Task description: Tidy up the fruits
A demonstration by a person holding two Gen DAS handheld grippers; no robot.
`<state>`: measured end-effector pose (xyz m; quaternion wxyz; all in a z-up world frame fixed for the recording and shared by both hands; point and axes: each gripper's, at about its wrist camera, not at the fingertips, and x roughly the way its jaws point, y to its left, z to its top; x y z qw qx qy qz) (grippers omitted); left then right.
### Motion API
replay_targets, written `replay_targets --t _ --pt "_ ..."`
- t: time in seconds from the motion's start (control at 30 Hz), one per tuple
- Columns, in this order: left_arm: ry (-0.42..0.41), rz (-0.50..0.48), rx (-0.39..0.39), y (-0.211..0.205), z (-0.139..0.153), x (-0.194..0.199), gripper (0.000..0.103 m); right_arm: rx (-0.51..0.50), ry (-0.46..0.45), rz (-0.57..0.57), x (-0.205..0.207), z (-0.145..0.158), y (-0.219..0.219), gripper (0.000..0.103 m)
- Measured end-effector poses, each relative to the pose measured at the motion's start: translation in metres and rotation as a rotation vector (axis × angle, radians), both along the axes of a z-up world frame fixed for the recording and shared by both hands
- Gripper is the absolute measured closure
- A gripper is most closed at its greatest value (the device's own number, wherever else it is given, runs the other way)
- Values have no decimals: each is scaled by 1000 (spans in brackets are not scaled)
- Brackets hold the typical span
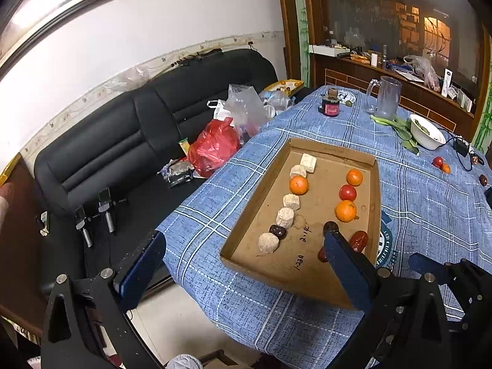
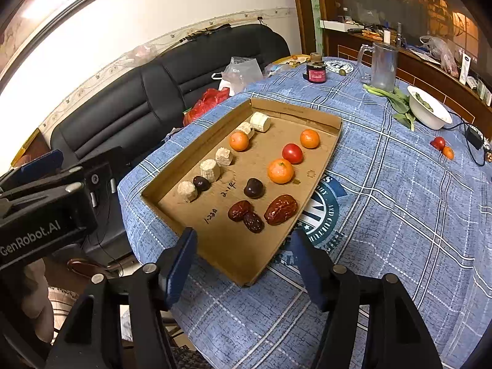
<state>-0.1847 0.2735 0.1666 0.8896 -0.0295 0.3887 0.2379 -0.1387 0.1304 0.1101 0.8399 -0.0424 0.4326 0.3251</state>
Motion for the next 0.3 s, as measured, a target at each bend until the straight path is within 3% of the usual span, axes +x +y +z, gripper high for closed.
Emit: replay_targets --t 0.3 --pt "71 -17 -51 10 -16 17 0 -19 32 16 8 -10 14 33"
